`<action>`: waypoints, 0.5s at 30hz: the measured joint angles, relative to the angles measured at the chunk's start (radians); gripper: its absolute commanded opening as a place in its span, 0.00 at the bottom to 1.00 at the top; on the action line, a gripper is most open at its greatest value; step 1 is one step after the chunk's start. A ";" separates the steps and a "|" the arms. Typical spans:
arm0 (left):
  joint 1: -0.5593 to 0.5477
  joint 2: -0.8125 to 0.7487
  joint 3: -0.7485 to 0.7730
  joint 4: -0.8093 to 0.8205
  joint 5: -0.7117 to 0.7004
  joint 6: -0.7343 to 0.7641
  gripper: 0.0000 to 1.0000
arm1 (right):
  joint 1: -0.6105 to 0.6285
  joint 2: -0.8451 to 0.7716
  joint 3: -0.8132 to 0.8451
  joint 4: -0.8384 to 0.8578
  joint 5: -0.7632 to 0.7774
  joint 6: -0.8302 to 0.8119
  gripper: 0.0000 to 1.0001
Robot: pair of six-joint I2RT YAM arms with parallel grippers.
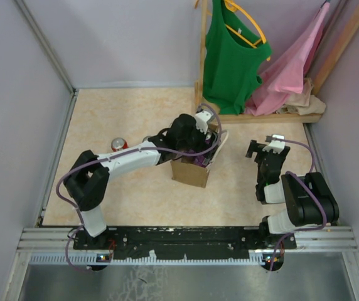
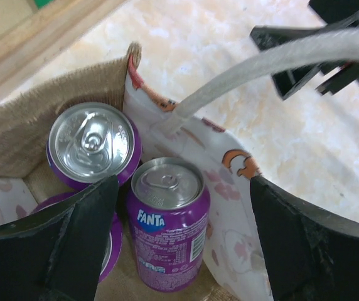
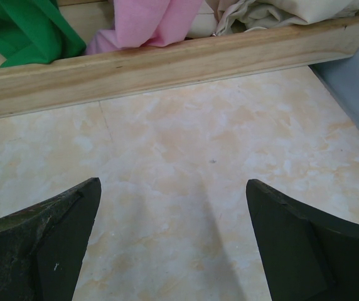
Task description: Take the beverage out of the canvas bag
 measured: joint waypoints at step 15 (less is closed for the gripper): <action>-0.012 0.036 0.038 -0.140 -0.055 0.000 0.84 | 0.000 0.000 0.000 0.000 0.000 0.000 0.99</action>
